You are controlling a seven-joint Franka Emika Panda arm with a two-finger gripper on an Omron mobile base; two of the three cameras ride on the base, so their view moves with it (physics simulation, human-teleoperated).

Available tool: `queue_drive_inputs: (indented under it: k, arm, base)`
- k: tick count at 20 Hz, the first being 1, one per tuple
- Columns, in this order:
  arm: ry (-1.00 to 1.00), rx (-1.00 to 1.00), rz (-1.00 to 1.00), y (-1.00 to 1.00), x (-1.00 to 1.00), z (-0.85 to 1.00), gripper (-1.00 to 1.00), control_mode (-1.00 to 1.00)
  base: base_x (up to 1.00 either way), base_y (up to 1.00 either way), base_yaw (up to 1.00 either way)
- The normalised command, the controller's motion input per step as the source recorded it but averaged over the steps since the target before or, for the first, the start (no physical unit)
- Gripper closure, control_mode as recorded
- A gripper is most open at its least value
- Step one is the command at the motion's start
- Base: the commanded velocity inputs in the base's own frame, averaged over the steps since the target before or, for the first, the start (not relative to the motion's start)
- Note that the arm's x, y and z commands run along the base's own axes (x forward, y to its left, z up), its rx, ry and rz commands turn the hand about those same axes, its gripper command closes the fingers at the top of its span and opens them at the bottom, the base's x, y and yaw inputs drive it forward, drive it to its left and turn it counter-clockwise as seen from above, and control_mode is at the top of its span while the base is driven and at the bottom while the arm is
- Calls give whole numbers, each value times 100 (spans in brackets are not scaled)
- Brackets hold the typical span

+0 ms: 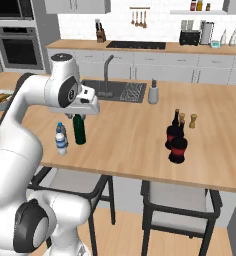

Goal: Move the plastic bottles in the middle to the plastics group, and the glass bottles in the middle to the glass group.

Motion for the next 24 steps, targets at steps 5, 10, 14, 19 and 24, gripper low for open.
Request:
queue_drive_inputs:
  k: [5,10,14,19,24]
  arm:
    - [0,0,0,0,-14,-3,-100,-100]
    - [-9,0,2,28,-39,-11,-100,-100]
    - [-5,0,0,57,-20,-8,-100,-100]
    - [-3,0,0,67,0,-1,-100,-100]
    - [0,0,7,51,13,-15,-100,-100]
  base:
    - [0,0,0]
    - [0,0,0]
    - [0,0,0]
    - [0,0,0]
    - [0,0,0]
